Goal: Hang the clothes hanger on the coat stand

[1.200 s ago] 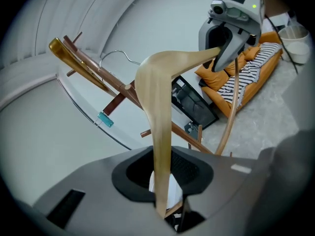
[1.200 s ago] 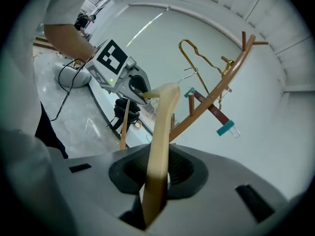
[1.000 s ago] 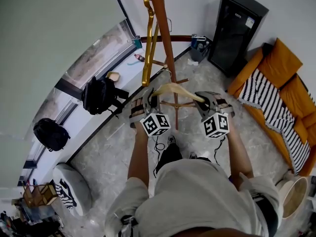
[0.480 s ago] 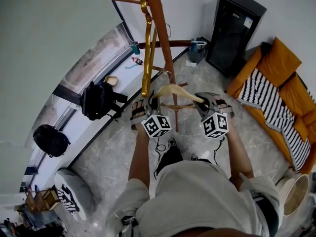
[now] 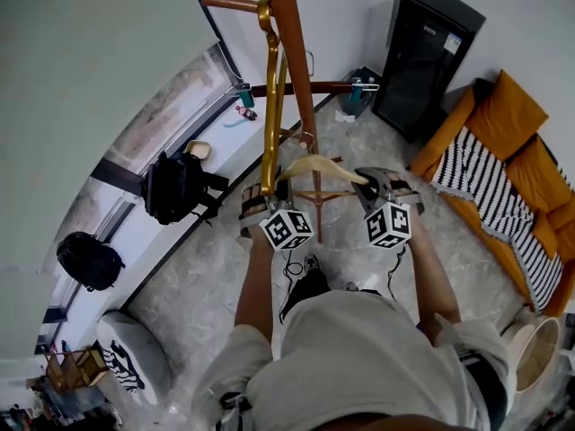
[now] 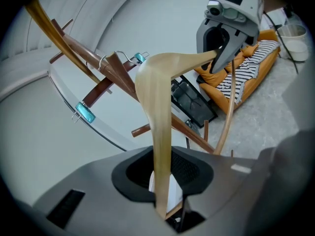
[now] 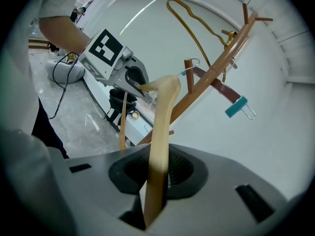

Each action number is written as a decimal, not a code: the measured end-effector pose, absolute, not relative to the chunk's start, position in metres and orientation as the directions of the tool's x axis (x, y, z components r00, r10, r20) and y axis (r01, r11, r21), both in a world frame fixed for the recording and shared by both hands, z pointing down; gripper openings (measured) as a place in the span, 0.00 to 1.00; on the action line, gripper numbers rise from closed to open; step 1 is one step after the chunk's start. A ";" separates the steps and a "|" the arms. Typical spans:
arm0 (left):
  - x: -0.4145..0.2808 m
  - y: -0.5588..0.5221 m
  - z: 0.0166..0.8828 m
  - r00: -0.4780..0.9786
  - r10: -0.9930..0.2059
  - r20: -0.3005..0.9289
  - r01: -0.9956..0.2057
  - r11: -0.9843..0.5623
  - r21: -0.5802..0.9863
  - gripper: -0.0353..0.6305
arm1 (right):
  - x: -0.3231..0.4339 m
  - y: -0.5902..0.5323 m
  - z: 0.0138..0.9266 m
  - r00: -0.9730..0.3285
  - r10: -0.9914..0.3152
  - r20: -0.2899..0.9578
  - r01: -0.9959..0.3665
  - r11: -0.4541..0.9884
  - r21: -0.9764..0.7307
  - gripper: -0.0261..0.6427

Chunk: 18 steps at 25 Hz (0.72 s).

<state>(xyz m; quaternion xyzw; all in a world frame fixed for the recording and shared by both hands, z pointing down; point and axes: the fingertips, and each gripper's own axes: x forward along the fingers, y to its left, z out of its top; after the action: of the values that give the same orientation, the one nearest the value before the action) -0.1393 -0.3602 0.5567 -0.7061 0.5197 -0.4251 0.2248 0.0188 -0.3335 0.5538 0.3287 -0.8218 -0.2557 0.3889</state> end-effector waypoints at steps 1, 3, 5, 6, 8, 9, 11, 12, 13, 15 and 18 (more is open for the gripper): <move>-0.140 -0.363 0.558 0.098 -0.924 0.368 -0.542 -0.360 -0.759 0.19 | 0.019 -0.338 0.556 -0.476 -0.740 0.475 -0.342 0.654 0.675 0.12; -0.140 -0.370 0.561 0.100 -0.923 0.370 -0.541 -0.363 -0.759 0.19 | 0.019 -0.345 0.560 -0.471 -0.739 0.482 -0.348 0.658 0.668 0.12; -0.141 -0.376 0.562 0.105 -0.923 0.370 -0.537 -0.366 -0.760 0.18 | 0.018 -0.353 0.563 -0.465 -0.740 0.487 -0.357 0.660 0.661 0.12; -0.141 -0.379 0.562 0.106 -0.923 0.371 -0.535 -0.367 -0.761 0.19 | 0.018 -0.356 0.564 -0.462 -0.740 0.489 -0.360 0.661 0.659 0.12; -0.143 -0.384 0.564 0.106 -0.921 0.375 -0.532 -0.371 -0.761 0.19 | 0.016 -0.362 0.569 -0.456 -0.738 0.497 -0.363 0.664 0.654 0.12; -0.144 -0.386 0.565 0.105 -0.920 0.376 -0.532 -0.372 -0.761 0.19 | 0.016 -0.365 0.571 -0.454 -0.737 0.501 -0.363 0.666 0.651 0.12; -0.145 -0.389 0.569 0.101 -0.919 0.381 -0.529 -0.374 -0.762 0.19 | 0.015 -0.369 0.577 -0.449 -0.733 0.511 -0.362 0.672 0.646 0.12; -0.145 -0.390 0.572 0.098 -0.917 0.386 -0.528 -0.377 -0.761 0.19 | 0.015 -0.371 0.580 -0.447 -0.731 0.517 -0.361 0.675 0.643 0.12; -0.145 -0.392 0.575 0.097 -0.915 0.392 -0.527 -0.381 -0.760 0.19 | 0.016 -0.373 0.583 -0.444 -0.728 0.522 -0.360 0.679 0.640 0.12; -0.145 -0.395 0.580 0.096 -0.913 0.397 -0.529 -0.385 -0.756 0.19 | 0.016 -0.377 0.587 -0.441 -0.724 0.530 -0.360 0.684 0.634 0.12; -0.145 -0.399 0.584 0.097 -0.912 0.399 -0.537 -0.385 -0.751 0.19 | 0.016 -0.383 0.591 -0.437 -0.721 0.537 -0.364 0.688 0.628 0.12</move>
<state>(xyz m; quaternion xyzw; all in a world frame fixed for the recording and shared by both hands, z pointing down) -0.1449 -0.3988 0.5836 -0.7086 0.5110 -0.4365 0.2150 0.0160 -0.3828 0.5913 0.3310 -0.8199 -0.2155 0.4145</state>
